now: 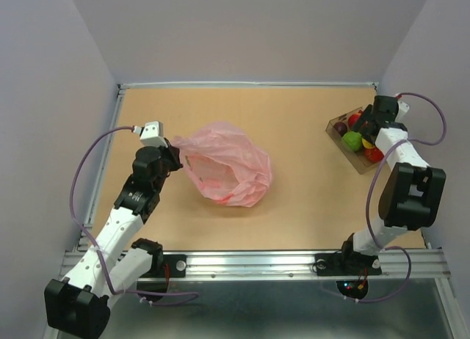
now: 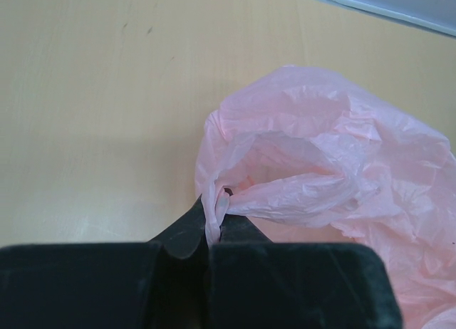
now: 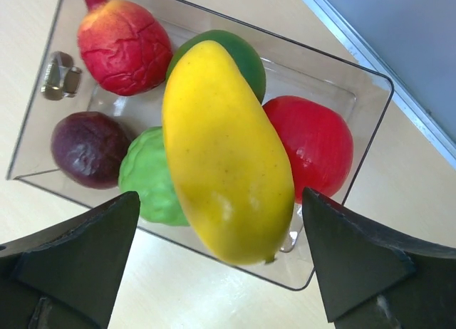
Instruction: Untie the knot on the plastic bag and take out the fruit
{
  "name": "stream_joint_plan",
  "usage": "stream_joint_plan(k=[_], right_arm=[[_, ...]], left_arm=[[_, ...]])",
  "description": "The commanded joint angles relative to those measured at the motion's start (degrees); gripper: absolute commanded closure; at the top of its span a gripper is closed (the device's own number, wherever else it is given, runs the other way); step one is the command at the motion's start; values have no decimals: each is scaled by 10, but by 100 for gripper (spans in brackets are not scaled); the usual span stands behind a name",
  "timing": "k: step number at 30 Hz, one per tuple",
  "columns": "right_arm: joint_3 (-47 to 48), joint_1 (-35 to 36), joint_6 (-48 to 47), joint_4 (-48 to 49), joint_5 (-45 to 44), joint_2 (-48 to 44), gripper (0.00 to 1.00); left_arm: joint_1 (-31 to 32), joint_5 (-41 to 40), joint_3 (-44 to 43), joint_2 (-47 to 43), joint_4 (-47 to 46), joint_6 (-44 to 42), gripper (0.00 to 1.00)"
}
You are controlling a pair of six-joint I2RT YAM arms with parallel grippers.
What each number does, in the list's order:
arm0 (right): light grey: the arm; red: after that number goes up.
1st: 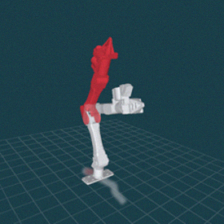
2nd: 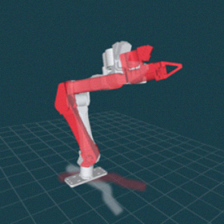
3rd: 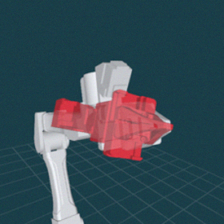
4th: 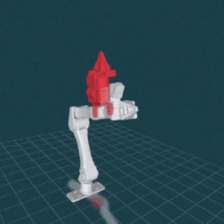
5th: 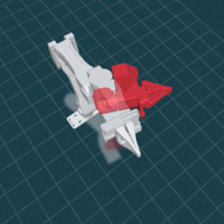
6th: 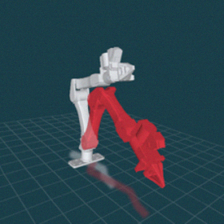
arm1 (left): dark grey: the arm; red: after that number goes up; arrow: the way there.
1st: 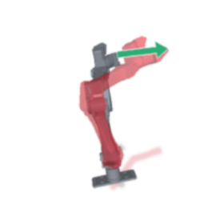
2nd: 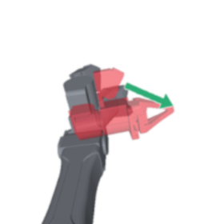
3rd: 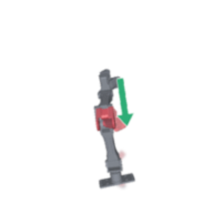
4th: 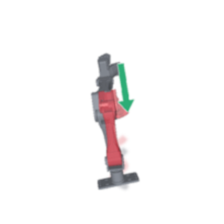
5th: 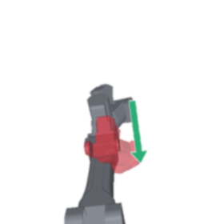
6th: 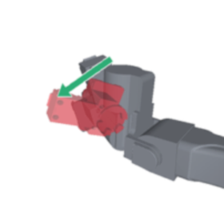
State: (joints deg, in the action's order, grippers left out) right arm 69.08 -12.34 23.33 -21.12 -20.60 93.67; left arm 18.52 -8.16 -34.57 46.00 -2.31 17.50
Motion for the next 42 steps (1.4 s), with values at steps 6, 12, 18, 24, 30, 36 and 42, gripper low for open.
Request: stream_joint_plan(k=[6,12,18,24,30,36,42], right_arm=[[-3,-1,21,-21,56,-130,0],[-8,-1,40,-54,130,-202,0],[-35,6,55,-65,195,-310,0],[-33,75,18,-75,247,-386,0],[-15,122,-7,-97,217,-441,0],[-11,175,-16,-121,169,-505,0],[-54,212,-33,-135,111,-618,0]], left_arm=[[-3,-135,-70,16,49,62,95],[-42,-199,-127,71,120,113,95],[-115,-171,-150,130,133,110,90],[-173,-55,-160,118,157,127,31],[-174,-34,-188,41,231,129,2],[-173,-26,-193,-71,269,99,1],[-173,-37,-187,-227,268,8,1]])
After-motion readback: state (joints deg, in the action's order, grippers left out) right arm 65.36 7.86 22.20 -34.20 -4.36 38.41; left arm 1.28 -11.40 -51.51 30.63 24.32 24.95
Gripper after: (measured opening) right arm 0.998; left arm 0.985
